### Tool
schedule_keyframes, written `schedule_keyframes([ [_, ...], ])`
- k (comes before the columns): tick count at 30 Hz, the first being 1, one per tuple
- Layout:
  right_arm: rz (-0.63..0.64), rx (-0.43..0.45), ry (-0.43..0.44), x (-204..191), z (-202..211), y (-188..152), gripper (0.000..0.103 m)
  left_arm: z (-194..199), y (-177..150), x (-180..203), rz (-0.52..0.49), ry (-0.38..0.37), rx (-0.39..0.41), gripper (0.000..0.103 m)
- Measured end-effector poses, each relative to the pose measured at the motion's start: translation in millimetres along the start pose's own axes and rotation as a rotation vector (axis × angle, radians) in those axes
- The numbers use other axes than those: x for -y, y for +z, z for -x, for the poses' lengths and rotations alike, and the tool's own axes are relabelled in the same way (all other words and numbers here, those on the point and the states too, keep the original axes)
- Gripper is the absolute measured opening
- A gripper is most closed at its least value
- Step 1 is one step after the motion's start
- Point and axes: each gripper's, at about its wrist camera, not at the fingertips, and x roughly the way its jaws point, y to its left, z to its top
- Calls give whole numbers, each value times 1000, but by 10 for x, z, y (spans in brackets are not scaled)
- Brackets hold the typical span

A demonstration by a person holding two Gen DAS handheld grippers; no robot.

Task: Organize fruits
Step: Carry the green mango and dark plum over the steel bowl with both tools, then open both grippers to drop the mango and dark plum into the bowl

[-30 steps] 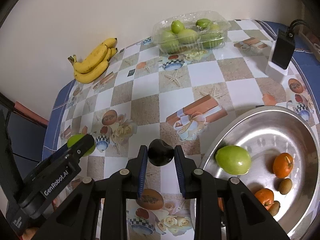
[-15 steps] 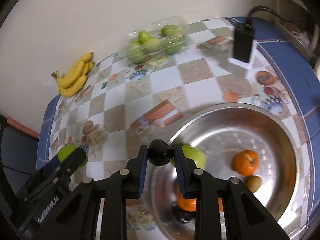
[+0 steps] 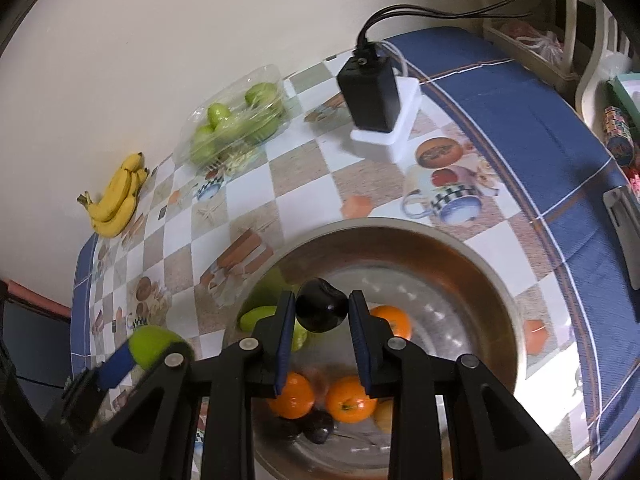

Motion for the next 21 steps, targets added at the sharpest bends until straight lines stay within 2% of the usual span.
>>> schedule_keyframes([
  [4, 0, -6, 2, 18, -7, 3, 28, -103, -49, 133, -33, -7, -34, 59],
  [10, 2, -49, 2, -1, -153, -41, 29, -298, -117, 130, -32, -3, -89, 59],
  [21, 17, -129, -11, -37, -410, -138, 29, -445, -176, 148, -42, -6, -125, 59],
])
